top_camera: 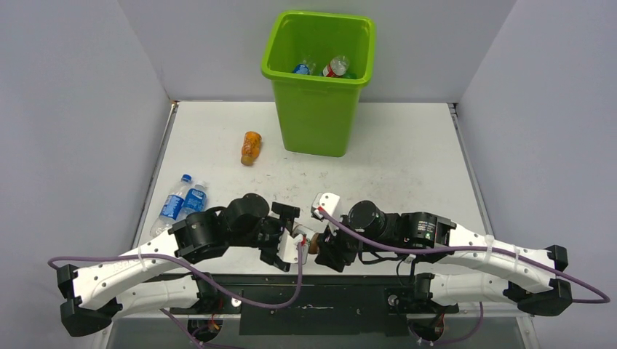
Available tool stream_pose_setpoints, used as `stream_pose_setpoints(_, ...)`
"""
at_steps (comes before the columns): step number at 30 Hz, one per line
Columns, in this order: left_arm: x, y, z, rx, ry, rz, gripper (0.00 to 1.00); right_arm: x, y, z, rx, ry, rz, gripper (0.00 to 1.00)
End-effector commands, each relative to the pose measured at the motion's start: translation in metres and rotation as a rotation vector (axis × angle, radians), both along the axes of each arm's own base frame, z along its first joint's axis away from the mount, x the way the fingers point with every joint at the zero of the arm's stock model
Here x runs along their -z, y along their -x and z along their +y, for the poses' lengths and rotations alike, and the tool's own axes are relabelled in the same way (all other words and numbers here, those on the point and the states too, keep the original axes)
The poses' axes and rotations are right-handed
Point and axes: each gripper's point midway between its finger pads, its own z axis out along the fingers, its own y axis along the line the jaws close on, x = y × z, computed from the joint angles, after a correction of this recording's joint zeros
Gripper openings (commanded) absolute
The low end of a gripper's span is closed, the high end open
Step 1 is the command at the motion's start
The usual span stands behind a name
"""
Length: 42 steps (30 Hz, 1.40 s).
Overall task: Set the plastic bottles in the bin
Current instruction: Place the plastic bottle in the trash bin.
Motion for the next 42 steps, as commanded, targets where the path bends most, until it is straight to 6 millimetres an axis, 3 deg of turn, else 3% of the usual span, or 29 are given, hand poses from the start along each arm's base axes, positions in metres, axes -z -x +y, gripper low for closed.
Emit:
stream_pose_setpoints(1, -0.015, -0.009, 0.001, -0.02, 0.016, -0.067, 0.86, -0.023, 0.004, -0.002, -0.039, -0.047, -0.033, 0.05)
stream_pose_setpoints(6, -0.017, -0.016, -0.001, -0.052, 0.034, -0.089, 0.79, -0.025, 0.006, -0.003, -0.049, -0.047, -0.034, 0.05)
stream_pose_setpoints(10, -0.025, -0.018, -0.007, -0.057, 0.083, -0.097, 0.38, -0.027, 0.008, -0.002, -0.055, -0.059, -0.033, 0.05)
stream_pose_setpoints(13, -0.034, -0.016, -0.01, -0.052, 0.126, -0.104, 0.33, -0.034, 0.01, -0.001, -0.062, -0.091, -0.034, 0.08)
stream_pose_setpoints(14, -0.037, -0.015, -0.011, -0.056, 0.144, -0.104, 0.32, -0.038, 0.01, 0.0, -0.059, -0.102, -0.038, 0.29)
stream_pose_setpoints(15, -0.041, -0.015, -0.011, -0.062, 0.165, -0.104, 0.3, -0.044, 0.008, 0.0, -0.05, -0.121, -0.047, 0.59)
stream_pose_setpoints(17, -0.047, -0.016, -0.013, -0.09, 0.214, -0.091, 0.18, -0.058, 0.002, 0.0, -0.007, -0.174, -0.073, 0.99)
stream_pose_setpoints(18, -0.051, -0.016, -0.014, -0.096, 0.243, -0.087, 0.09, -0.066, -0.004, -0.002, 0.03, -0.201, -0.095, 0.91)
stream_pose_setpoints(20, -0.059, -0.013, -0.017, -0.125, 0.325, -0.041, 0.0, -0.078, -0.016, -0.007, 0.094, -0.245, -0.138, 0.9)
stream_pose_setpoints(24, -0.08, -0.004, -0.026, -0.183, 0.564, 0.115, 0.0, -0.1, -0.043, -0.025, 0.269, -0.383, -0.241, 0.9)
stream_pose_setpoints(29, -0.106, 0.006, -0.041, -0.255, 0.883, 0.443, 0.0, -0.141, -0.047, -0.047, 0.358, -0.757, -0.29, 0.9)
stream_pose_setpoints(32, -0.107, 0.005, -0.047, -0.293, 0.928, 0.557, 0.0, -0.162, -0.053, -0.059, 0.421, -0.908, -0.306, 0.9)
stream_pose_setpoints(36, -0.11, 0.004, -0.05, -0.305, 0.988, 0.647, 0.0, -0.154, -0.069, -0.038, 0.494, -0.876, -0.284, 0.9)
stream_pose_setpoints(42, -0.097, 0.01, -0.054, -0.294, 1.003, 0.767, 0.0, -0.154, -0.063, 0.005, 0.403, -0.927, -0.248, 0.9)
